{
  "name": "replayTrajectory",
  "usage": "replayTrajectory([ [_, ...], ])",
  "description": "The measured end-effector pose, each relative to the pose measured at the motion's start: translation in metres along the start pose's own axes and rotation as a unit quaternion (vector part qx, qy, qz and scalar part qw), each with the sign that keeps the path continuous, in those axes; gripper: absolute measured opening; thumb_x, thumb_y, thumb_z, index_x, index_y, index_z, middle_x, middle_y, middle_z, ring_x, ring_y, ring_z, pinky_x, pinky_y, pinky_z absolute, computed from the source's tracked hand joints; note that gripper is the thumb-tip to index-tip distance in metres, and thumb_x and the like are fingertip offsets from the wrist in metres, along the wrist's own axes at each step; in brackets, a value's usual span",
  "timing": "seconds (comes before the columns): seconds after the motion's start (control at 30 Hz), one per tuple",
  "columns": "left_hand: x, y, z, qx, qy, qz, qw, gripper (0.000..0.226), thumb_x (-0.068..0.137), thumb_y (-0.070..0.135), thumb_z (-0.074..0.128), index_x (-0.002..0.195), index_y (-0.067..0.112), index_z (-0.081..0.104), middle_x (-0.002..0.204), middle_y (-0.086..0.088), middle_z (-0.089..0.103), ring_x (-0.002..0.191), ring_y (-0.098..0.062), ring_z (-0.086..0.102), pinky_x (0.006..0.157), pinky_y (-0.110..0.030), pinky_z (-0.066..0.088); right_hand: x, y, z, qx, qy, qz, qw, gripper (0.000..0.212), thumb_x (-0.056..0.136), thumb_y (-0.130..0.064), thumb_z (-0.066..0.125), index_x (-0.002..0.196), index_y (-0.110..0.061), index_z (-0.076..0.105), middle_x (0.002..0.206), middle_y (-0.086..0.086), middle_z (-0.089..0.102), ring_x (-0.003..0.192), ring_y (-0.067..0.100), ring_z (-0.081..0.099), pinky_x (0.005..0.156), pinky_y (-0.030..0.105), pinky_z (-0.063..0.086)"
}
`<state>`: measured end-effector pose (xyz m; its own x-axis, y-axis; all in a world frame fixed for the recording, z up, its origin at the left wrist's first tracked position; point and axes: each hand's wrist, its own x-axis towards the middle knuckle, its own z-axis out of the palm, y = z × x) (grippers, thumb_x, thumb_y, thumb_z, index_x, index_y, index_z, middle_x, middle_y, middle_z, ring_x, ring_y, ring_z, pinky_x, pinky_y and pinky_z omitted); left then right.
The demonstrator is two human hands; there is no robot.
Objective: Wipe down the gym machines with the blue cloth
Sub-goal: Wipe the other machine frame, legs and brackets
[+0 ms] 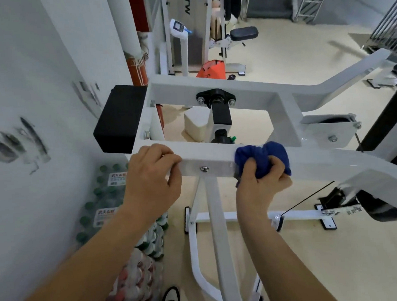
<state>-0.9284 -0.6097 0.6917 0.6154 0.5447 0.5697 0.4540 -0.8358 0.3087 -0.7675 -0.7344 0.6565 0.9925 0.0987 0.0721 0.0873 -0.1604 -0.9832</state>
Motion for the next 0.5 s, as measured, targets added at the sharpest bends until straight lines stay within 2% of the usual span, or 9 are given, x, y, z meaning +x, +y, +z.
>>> replayTrajectory([
  [0.03, -0.006, 0.000, 0.000, -0.011, 0.004, 0.001, 1.000, 0.012, 0.086, 0.013, 0.067, 0.096, 0.009, 0.074, 0.099, -0.006, 0.066, 0.090, -0.023, 0.056, 0.077, -0.040, 0.048, -0.016, -0.001, 0.009, 0.008, -0.023, -0.007, 1.000, 0.031, 0.088, -0.041, 0.063, 0.114, -0.039, 0.047, 0.126, -0.005, 0.029, 0.114, 0.032, 0.051, 0.098, 0.051, 0.053],
  [0.1, -0.017, 0.001, -0.001, -0.035, 0.003, -0.006, 0.999, 0.014, 0.086, 0.012, 0.068, 0.099, 0.009, 0.073, 0.100, -0.004, 0.065, 0.091, -0.021, 0.057, 0.077, -0.039, 0.051, -0.047, -0.007, 0.025, 0.016, -0.092, -0.036, 0.995, 0.028, 0.088, -0.039, 0.063, 0.109, -0.047, 0.045, 0.121, -0.008, 0.029, 0.113, 0.013, 0.049, 0.101, 0.039, 0.048],
  [0.17, -0.023, 0.002, -0.004, -0.096, -0.007, -0.037, 0.995, 0.023, 0.088, 0.012, 0.066, 0.110, 0.012, 0.071, 0.108, 0.000, 0.062, 0.095, -0.014, 0.058, 0.080, -0.033, 0.053, -0.069, -0.011, 0.032, 0.017, -0.171, -0.058, 0.983, 0.031, 0.088, -0.034, 0.065, 0.111, -0.045, 0.048, 0.121, -0.011, 0.032, 0.112, 0.007, 0.049, 0.099, 0.031, 0.045],
  [0.23, -0.026, 0.007, -0.009, -0.184, -0.044, -0.080, 0.979, 0.039, 0.090, 0.013, 0.065, 0.129, 0.020, 0.063, 0.121, 0.008, 0.055, 0.104, -0.006, 0.058, 0.085, -0.022, 0.052, -0.077, -0.020, 0.027, 0.026, -0.262, -0.042, 0.964, 0.028, 0.087, -0.028, 0.069, 0.105, -0.043, 0.054, 0.120, -0.014, 0.041, 0.107, 0.013, 0.057, 0.092, 0.031, 0.053],
  [0.3, -0.024, 0.016, -0.014, -0.260, -0.091, -0.103, 0.956, 0.052, 0.092, 0.015, 0.064, 0.142, 0.028, 0.054, 0.134, 0.013, 0.048, 0.120, -0.006, 0.054, 0.093, -0.018, 0.050, -0.066, -0.033, 0.017, 0.034, -0.304, -0.026, 0.952, 0.028, 0.081, -0.017, 0.069, 0.102, -0.036, 0.063, 0.113, -0.004, 0.057, 0.099, 0.021, 0.064, 0.083, 0.033, 0.058],
  [0.37, -0.014, 0.021, -0.018, -0.311, -0.108, -0.131, 0.935, 0.054, 0.091, 0.022, 0.062, 0.144, 0.030, 0.053, 0.141, 0.015, 0.047, 0.129, -0.005, 0.051, 0.100, -0.020, 0.049, -0.050, -0.053, 0.007, 0.024, -0.366, -0.008, 0.930, 0.034, 0.080, -0.005, 0.063, 0.104, -0.028, 0.069, 0.104, 0.002, 0.070, 0.097, 0.022, 0.068, 0.086, 0.040, 0.060],
  [0.4, -0.009, 0.022, -0.020, -0.327, -0.106, -0.144, 0.928, 0.053, 0.090, 0.024, 0.062, 0.143, 0.029, 0.055, 0.140, 0.015, 0.049, 0.129, -0.004, 0.051, 0.102, -0.021, 0.048, -0.045, -0.067, 0.003, 0.025, -0.426, -0.002, 0.905, 0.038, 0.082, 0.003, 0.057, 0.107, -0.022, 0.071, 0.101, 0.006, 0.073, 0.096, 0.025, 0.070, 0.087, 0.042, 0.061],
  [0.47, 0.001, 0.019, -0.025, -0.316, -0.083, -0.144, 0.934, 0.047, 0.091, 0.021, 0.066, 0.137, 0.028, 0.058, 0.132, 0.013, 0.055, 0.122, -0.005, 0.056, 0.102, -0.025, 0.049, -0.036, -0.092, 0.000, 0.026, -0.522, 0.014, 0.853, 0.046, 0.081, 0.015, 0.046, 0.108, -0.013, 0.071, 0.098, 0.020, 0.072, 0.094, 0.036, 0.069, 0.083, 0.042, 0.060],
  [0.5, 0.006, 0.015, -0.028, -0.295, -0.068, -0.139, 0.943, 0.044, 0.092, 0.016, 0.067, 0.134, 0.027, 0.060, 0.127, 0.012, 0.058, 0.117, -0.005, 0.058, 0.101, -0.027, 0.050, -0.032, -0.102, 0.002, 0.016, -0.532, 0.020, 0.846, 0.048, 0.082, 0.015, 0.045, 0.108, -0.015, 0.072, 0.099, 0.021, 0.072, 0.095, 0.036, 0.069, 0.081, 0.041, 0.059],
])
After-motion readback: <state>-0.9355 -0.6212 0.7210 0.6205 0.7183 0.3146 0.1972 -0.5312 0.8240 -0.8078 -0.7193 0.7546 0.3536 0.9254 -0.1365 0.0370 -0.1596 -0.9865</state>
